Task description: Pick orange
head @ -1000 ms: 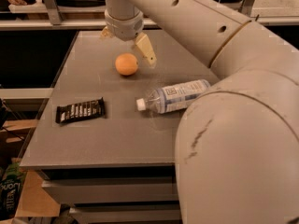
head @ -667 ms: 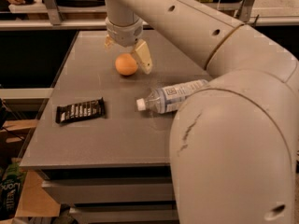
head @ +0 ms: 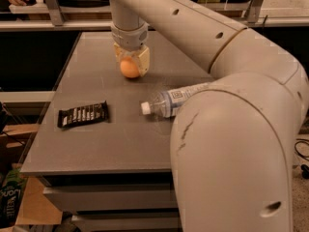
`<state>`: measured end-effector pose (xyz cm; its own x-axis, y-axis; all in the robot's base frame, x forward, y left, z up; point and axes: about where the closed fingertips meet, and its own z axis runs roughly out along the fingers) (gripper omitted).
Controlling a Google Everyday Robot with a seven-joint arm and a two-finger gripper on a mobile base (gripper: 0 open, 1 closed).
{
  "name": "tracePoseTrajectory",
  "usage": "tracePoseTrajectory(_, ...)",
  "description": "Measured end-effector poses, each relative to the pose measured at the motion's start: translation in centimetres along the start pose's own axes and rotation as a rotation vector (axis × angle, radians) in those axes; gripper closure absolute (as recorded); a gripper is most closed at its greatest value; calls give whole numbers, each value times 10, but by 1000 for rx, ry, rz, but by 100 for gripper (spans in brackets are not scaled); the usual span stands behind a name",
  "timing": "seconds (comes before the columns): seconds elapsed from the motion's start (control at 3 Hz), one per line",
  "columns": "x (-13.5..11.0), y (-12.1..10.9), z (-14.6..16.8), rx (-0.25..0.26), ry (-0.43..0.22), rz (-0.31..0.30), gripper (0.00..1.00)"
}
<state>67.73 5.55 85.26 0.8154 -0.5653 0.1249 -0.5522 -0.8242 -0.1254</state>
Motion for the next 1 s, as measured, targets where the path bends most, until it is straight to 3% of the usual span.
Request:
tracePoseTrajectory(0.33, 3, -6, -13, 25, 5, -16, 87)
tracePoseTrajectory(0.67, 6, -13, -30, 54, 17, -39, 100)
tracePoseTrajectory(1.0, 8, -19, -42, 78, 23, -60, 100)
